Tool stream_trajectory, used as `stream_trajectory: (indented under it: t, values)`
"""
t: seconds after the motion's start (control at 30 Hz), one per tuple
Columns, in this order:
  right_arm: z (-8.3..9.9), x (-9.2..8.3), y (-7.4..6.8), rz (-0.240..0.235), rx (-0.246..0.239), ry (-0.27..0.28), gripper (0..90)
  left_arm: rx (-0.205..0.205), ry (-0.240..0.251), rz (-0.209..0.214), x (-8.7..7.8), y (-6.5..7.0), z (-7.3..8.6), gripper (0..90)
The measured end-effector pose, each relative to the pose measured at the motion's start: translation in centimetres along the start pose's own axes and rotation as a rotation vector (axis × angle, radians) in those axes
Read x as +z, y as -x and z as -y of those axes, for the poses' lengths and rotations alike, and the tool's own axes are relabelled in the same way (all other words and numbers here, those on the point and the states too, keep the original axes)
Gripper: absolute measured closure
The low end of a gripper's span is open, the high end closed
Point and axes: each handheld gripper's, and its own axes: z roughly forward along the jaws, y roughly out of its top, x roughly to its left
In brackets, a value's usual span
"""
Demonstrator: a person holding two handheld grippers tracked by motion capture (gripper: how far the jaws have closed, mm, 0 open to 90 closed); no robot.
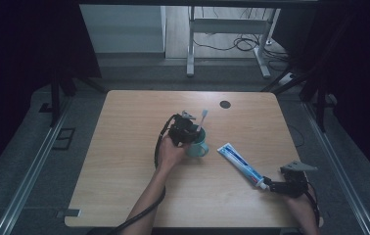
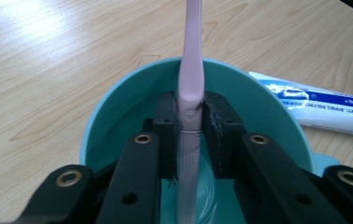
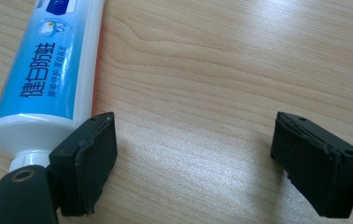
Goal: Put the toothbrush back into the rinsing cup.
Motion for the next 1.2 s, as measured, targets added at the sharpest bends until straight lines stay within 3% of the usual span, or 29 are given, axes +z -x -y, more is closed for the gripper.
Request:
stream_trajectory:
  t: [0.43, 0.77, 1.2]
  values:
    - [0.0, 0.0, 0.0, 0.000, 0.000, 0.001, 14.2, 0.008, 0.026, -0.013, -0.5, 0.5, -0.2, 57.2]
    - [0.0, 0.0, 0.0, 0.000, 0.001, 0.001, 14.2, -0.001, 0.048, 0.000, -1.2, 0.7, -0.5, 41.0]
    - [0.0, 0.0, 0.0, 0.000, 0.002, 0.001, 14.2, 0.005, 0.060, 0.018, -2.0, 1.0, -0.6, 28.3]
